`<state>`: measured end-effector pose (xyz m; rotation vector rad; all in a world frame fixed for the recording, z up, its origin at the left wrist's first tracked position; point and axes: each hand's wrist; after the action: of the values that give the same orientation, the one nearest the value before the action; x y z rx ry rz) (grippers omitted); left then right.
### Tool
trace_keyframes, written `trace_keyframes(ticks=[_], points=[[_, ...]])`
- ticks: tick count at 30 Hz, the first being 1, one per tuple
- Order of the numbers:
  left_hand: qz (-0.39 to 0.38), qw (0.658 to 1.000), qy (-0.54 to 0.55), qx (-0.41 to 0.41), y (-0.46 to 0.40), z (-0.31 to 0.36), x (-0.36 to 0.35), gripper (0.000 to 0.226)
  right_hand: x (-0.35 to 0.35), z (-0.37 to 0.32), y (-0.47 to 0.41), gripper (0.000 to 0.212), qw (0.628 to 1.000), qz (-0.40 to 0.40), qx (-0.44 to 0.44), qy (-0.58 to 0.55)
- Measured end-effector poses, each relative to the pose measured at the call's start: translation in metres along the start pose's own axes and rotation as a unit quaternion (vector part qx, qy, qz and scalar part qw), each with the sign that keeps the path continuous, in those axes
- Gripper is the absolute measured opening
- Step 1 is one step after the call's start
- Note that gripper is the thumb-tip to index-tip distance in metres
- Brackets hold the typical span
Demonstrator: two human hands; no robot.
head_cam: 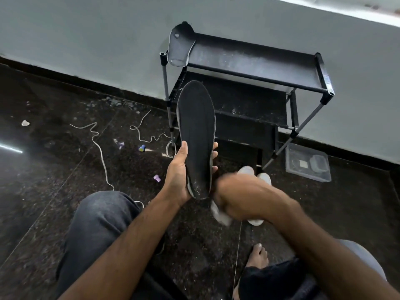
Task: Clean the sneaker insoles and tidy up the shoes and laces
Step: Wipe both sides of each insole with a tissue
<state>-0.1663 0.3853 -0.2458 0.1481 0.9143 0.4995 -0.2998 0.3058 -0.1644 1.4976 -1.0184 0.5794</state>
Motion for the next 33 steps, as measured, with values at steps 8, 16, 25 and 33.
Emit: trace_keyframes(ticks=[8, 16, 25, 33], points=[[-0.019, 1.000, 0.013, 0.004, 0.001, -0.003, -0.011, 0.071, 0.022, 0.020, 0.004, 0.012, 0.935, 0.320, -0.031, -0.149], [-0.007, 0.998, -0.056, -0.023, 0.000, -0.003, 0.002, 0.075, -0.007, -0.007, 0.012, 0.017, 0.999, -0.014, 0.034, -0.036], [-0.031, 0.999, 0.010, -0.010, 0.002, -0.005, -0.006, 0.073, 0.002, 0.009, -0.017, 0.017, 0.913, 0.389, -0.035, -0.120], [-0.018, 1.000, 0.005, -0.024, -0.002, -0.006, 0.000, 0.078, 0.014, 0.010, 0.017, 0.015, 0.987, 0.048, 0.095, -0.124]])
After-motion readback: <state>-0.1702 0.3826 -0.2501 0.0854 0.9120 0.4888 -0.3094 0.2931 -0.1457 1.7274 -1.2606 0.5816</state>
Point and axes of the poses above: each hand's wrist, its own y-axis away from the middle knuckle, its own x-axis out of the back of the hand, z = x × y, and after that the axes turned 6 degrees about -z, right-handed
